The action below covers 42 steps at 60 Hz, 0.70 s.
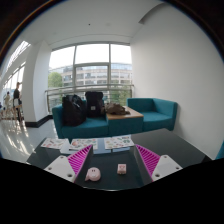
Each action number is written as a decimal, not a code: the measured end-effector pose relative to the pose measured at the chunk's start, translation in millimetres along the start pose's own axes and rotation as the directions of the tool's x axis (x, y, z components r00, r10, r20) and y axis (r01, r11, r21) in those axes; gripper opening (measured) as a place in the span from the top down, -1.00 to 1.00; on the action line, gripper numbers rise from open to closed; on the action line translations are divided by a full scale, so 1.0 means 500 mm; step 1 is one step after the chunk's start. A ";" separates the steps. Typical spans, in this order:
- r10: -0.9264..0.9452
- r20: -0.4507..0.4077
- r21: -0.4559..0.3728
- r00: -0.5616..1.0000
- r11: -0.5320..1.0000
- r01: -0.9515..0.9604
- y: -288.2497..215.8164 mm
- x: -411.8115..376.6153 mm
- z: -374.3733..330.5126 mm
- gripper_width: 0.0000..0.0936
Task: Unplug charger
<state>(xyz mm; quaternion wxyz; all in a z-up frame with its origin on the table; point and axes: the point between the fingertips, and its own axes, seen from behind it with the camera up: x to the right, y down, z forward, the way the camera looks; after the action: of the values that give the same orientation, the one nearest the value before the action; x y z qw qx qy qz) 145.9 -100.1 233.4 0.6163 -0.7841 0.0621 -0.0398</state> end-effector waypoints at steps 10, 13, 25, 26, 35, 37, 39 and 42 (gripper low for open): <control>-0.021 0.040 0.006 0.999 1.000 0.021 0.002 -0.081 -0.138 -0.78; -0.039 0.057 -0.002 0.998 0.999 0.039 0.044 -0.125 -0.181 -0.78; -0.067 0.113 -0.049 0.991 0.996 0.073 0.098 -0.187 -0.272 -0.82; -0.067 0.116 -0.051 0.991 0.996 0.074 0.101 -0.189 -0.276 -0.82; -0.052 0.156 -0.078 0.986 0.995 0.065 0.132 -0.222 -0.303 -0.82; -0.048 0.165 -0.083 0.985 0.995 0.063 0.135 -0.226 -0.308 -0.82; -0.049 0.165 -0.083 0.985 0.995 0.063 0.136 -0.232 -0.307 -0.83; -0.051 0.164 -0.082 0.985 0.994 0.065 0.132 -0.230 -0.310 -0.82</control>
<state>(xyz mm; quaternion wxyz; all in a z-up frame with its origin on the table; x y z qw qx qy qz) 7.2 -247.5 207.5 0.5830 -0.8124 -0.0091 0.0086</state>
